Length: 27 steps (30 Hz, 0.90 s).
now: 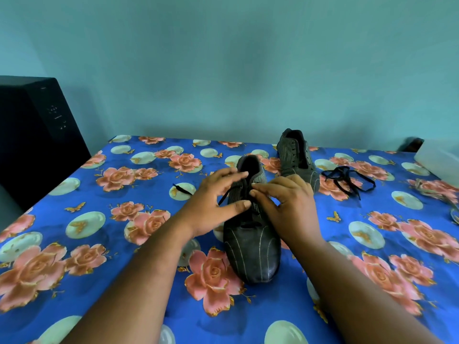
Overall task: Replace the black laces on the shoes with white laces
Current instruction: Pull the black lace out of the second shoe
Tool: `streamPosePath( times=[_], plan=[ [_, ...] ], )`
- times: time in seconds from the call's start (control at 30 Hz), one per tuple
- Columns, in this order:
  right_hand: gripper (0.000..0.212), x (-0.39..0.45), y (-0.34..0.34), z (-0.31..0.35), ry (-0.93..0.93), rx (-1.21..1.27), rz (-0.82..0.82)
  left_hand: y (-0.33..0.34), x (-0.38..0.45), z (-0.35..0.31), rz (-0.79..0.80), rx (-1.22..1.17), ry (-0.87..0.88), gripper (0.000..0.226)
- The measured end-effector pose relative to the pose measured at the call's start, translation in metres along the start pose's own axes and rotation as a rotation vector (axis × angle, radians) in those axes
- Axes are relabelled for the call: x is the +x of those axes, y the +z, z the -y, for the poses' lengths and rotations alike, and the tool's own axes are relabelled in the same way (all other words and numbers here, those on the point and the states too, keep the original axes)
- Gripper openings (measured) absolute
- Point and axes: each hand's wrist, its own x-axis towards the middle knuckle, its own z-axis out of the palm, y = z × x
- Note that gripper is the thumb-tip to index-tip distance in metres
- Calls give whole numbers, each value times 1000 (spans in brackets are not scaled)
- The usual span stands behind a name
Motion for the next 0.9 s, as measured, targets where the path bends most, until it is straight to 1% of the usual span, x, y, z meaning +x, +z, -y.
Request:
streamPosePath(
  times=[0.07, 0.13, 0.2, 0.23, 0.33, 0.37, 0.43, 0.47, 0.53, 0.6, 0.63, 0.7, 0.73, 0.77, 0.83, 0.87, 0.9],
  plan=[
    [15, 0, 1, 0, -15, -32, -1, 1, 0, 2, 35, -15, -18, 67],
    [13, 0, 0, 2, -36, -68, 14, 1, 0, 1, 32, -34, -22, 67],
    [11, 1, 1, 4, -14, -38, 41, 1, 0, 0, 25, -32, -16, 67],
    [10, 0, 2, 3, 47, 66, 76, 2, 0, 1, 24, -24, -9, 66],
    [10, 1, 2, 0, 346, 587, 258, 4, -1, 1, 34, -8, -1, 65],
    [12, 2, 2, -1, 410, 703, 289, 4, -1, 0, 37, -16, -2, 64],
    [18, 2, -1, 0, 514, 857, 304, 5, -1, -1, 39, -35, 2, 62],
    [23, 2, -2, 1, 518, 859, 298, 5, -1, -2, 36, -41, 3, 61],
    [28, 0, -1, 1, 411, 694, 272, 5, -1, -2, 24, -56, 4, 60],
    [20, 0, 1, 0, 310, 515, 221, 4, -2, -3, 15, -70, 0, 60],
    [15, 0, 1, -1, 279, 471, 202, 4, -1, -3, 14, -73, 0, 59],
    [9, 1, 0, -4, 269, 479, 199, 4, -1, -3, 17, -79, -5, 59],
    [7, 1, -3, -4, 300, 562, 215, 4, -1, -3, 17, -79, -8, 60],
    [7, 3, -6, -1, 360, 708, 223, 4, -1, -4, 15, -79, -11, 60],
    [10, 7, -16, 6, 505, 1007, 186, 4, -2, -5, 10, -84, -17, 60],
    [13, 8, -19, 9, 561, 1077, 152, 4, -1, -5, 8, -86, -15, 59],
    [16, 9, -21, 10, 596, 1091, 133, 4, -2, -5, 7, -79, -13, 59]
  ],
)
